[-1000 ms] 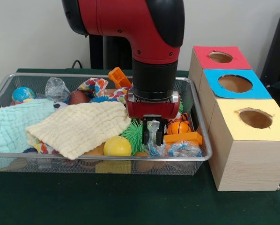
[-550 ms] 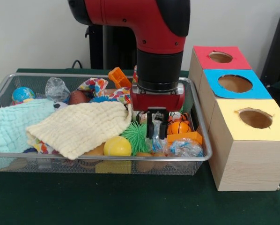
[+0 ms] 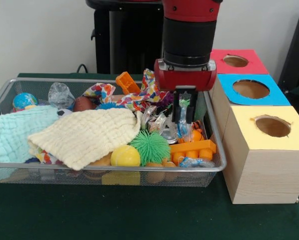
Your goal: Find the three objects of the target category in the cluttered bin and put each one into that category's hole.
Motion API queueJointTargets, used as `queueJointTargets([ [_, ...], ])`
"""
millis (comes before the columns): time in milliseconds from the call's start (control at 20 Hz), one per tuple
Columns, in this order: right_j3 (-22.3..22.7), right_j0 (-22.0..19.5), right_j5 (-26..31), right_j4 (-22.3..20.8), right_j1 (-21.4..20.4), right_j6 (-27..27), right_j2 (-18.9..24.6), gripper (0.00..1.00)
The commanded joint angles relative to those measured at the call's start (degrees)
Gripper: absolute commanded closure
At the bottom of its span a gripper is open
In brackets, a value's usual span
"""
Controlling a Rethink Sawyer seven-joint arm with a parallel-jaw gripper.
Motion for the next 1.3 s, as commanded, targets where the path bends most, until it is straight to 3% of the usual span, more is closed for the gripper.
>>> queueJointTargets([
  [50, 4.3, 0.1, 6.5, -0.8, -1.1, 5.4, 0.1, 1.00],
  [1300, 9.8, 6.5, 11.2, 2.1, -9.1, 11.3, -2.2, 1.00],
])
